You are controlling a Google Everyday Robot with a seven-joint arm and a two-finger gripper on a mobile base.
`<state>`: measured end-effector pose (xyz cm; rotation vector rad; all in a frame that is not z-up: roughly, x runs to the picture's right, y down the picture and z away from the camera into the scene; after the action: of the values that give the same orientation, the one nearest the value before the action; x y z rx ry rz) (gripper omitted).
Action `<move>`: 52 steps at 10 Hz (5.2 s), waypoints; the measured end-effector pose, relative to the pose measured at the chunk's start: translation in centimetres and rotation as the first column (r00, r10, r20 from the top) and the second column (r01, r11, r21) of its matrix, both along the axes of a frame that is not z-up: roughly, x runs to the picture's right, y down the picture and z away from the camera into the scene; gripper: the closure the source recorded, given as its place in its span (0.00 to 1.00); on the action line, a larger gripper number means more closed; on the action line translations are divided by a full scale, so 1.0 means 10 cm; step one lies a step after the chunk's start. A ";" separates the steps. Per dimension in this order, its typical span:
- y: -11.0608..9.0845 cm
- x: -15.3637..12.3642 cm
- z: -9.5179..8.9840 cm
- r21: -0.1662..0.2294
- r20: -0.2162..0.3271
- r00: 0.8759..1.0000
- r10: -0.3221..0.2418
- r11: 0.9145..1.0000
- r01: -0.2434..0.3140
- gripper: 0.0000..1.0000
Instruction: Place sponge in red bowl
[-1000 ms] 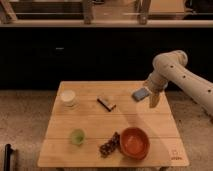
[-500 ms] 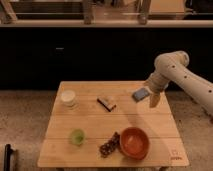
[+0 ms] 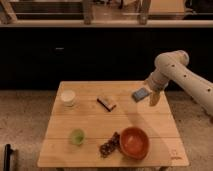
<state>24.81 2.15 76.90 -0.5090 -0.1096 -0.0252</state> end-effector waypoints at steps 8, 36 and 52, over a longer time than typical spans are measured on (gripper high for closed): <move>-0.08 -0.01 0.12 0.014 0.008 1.000 -0.014 1.000 0.014 0.20; -0.03 -0.03 0.85 0.041 0.086 0.991 -0.098 0.995 0.095 0.20; 0.01 -0.02 1.48 0.024 0.135 0.983 -0.123 0.992 0.121 0.20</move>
<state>24.60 2.22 91.74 -0.4980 -0.2111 -0.1809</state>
